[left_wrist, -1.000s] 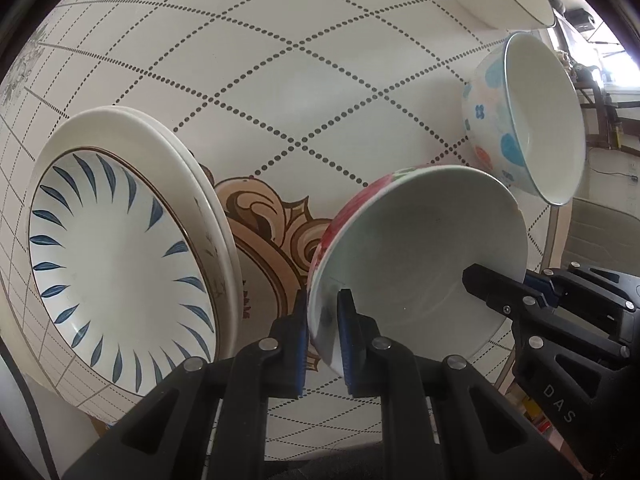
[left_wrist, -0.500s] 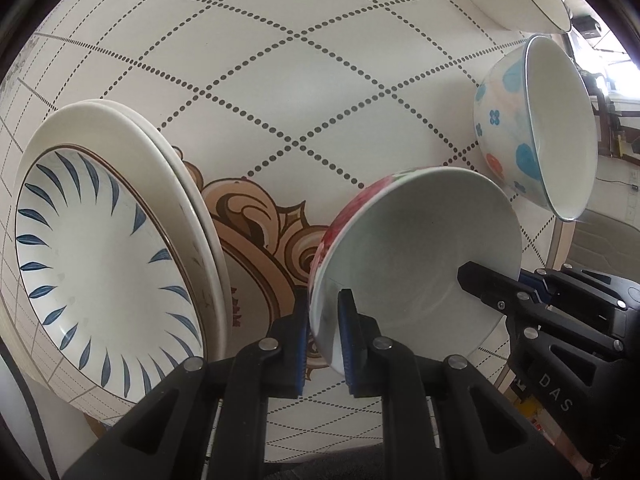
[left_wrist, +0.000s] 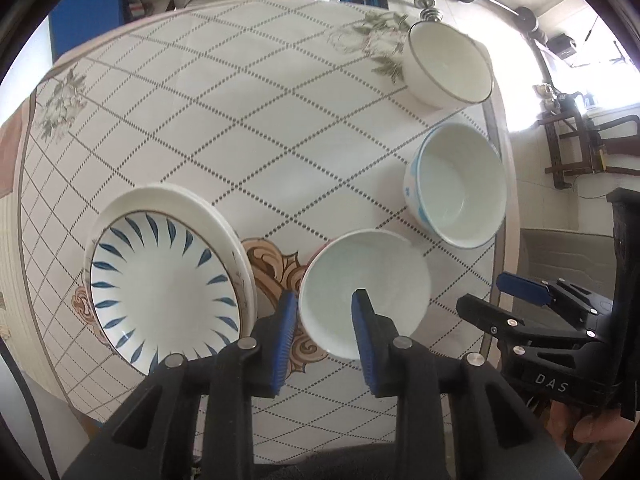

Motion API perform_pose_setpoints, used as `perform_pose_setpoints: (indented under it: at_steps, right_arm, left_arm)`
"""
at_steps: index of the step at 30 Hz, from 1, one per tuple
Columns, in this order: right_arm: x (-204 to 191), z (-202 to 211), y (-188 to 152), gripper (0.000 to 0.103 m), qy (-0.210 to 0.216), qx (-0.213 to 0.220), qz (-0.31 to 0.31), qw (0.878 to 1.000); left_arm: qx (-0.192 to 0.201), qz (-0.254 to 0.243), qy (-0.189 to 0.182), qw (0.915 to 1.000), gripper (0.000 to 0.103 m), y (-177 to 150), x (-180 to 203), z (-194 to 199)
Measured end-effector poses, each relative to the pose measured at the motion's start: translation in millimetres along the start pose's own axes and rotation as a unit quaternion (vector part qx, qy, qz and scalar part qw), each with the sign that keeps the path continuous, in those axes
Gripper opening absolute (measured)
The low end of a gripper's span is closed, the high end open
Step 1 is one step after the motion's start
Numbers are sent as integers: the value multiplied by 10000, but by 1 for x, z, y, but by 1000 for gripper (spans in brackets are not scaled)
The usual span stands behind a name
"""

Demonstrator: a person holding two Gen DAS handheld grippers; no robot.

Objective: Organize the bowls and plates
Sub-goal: 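Lower the red-flower bowl onto the tablecloth and open both grippers, then pinch the rim of the dark-rimmed white bowl with both grippers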

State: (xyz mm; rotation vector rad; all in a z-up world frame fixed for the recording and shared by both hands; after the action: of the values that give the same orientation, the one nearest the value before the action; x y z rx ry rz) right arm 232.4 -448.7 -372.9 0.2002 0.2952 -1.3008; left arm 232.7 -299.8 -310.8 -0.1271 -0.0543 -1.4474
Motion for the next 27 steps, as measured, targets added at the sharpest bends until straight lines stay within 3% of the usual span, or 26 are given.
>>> perform_pose_setpoints:
  at_steps: [3, 8, 15, 21, 27]
  right_arm:
    - [22, 27, -1, 70, 154, 275, -375, 9988]
    - [66, 64, 10, 80, 265, 743, -916, 9927]
    - [127, 81, 62, 88, 388, 1310, -1576, 9780]
    - [155, 55, 128, 88, 466, 1202, -1809, 9750]
    - [175, 27, 173, 86, 332, 1005, -1846, 9771]
  left_arm:
    - [-30, -36, -124, 9999, 27, 36, 2, 13]
    - [-234, 119, -455, 9986, 27, 87, 21, -4]
    - [-304, 520, -884, 9943, 27, 156, 47, -15]
    - [-389, 762, -948, 9918, 27, 211, 59, -38]
    - [-482, 617, -1045, 9914, 27, 239, 78, -56]
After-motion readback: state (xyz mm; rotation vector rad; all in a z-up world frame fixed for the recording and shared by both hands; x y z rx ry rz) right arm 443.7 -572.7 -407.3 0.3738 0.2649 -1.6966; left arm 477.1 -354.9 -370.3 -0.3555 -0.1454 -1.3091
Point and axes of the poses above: each gripper's, at about its wrist camera, not at the fingertips, and z roughly against the way its jaws point, x to its right, y to its top, the point moved 1 cm from there along -z, roughly the way its jaws point, and after that the axes turned 12 degrees about z, right-handed, at the moved point
